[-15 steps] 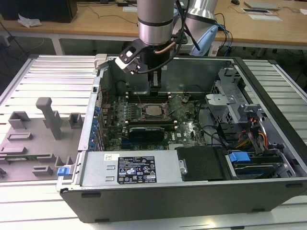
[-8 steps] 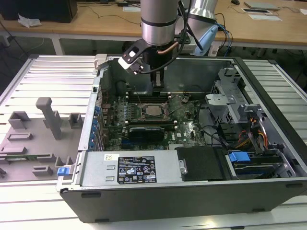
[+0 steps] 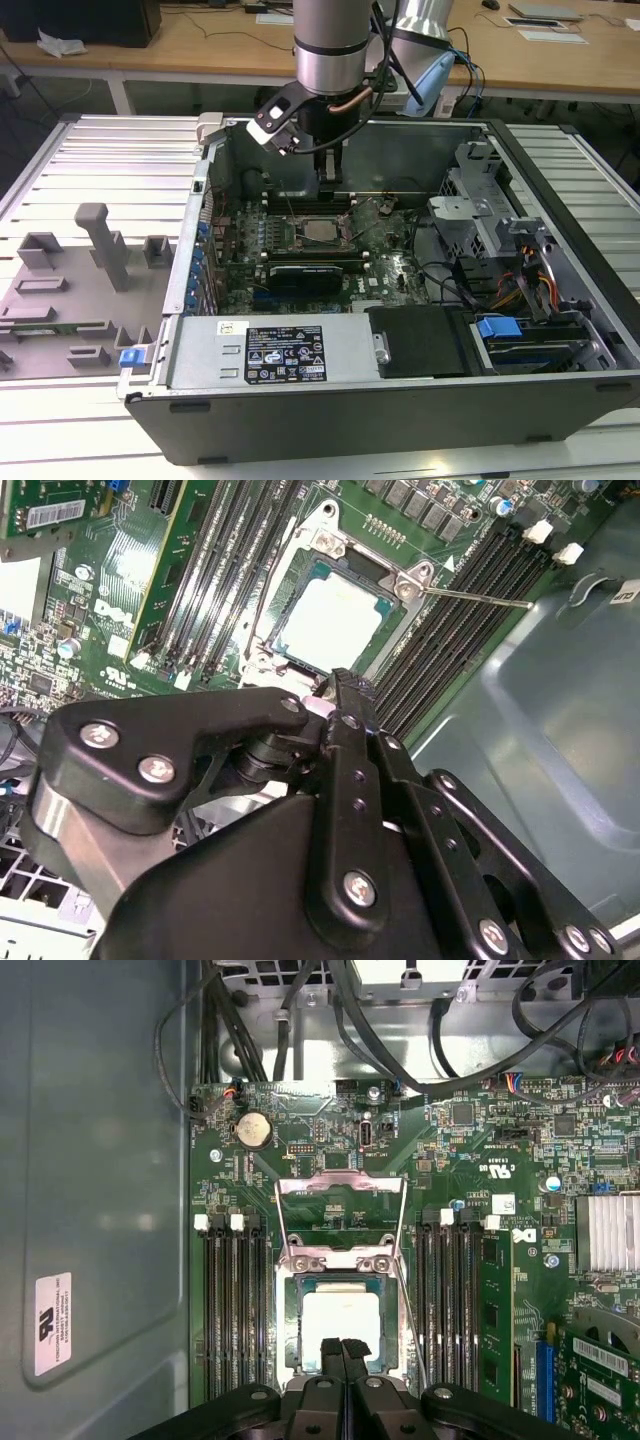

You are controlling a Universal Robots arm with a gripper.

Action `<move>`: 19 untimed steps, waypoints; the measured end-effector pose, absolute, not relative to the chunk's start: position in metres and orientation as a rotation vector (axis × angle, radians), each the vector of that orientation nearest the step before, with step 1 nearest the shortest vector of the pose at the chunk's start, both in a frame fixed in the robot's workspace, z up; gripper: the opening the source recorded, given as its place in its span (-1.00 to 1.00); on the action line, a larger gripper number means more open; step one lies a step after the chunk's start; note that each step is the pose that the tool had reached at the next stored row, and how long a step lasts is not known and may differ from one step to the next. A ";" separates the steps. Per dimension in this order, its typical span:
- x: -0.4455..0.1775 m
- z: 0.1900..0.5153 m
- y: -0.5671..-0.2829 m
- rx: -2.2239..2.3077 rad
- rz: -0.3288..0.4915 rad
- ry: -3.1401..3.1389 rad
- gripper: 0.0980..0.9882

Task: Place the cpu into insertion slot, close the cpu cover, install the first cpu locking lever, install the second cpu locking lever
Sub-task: 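Close the cpu cover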

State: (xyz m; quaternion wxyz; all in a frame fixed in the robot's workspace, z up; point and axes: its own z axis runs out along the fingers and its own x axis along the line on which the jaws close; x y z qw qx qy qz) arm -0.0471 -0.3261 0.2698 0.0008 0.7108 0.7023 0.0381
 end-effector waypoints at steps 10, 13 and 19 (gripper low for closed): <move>-0.038 0.272 -0.326 2.232 0.120 2.205 -0.98; -0.023 0.272 -0.327 2.232 0.120 2.205 -0.98; 0.013 0.272 -0.330 2.232 0.119 2.206 -0.98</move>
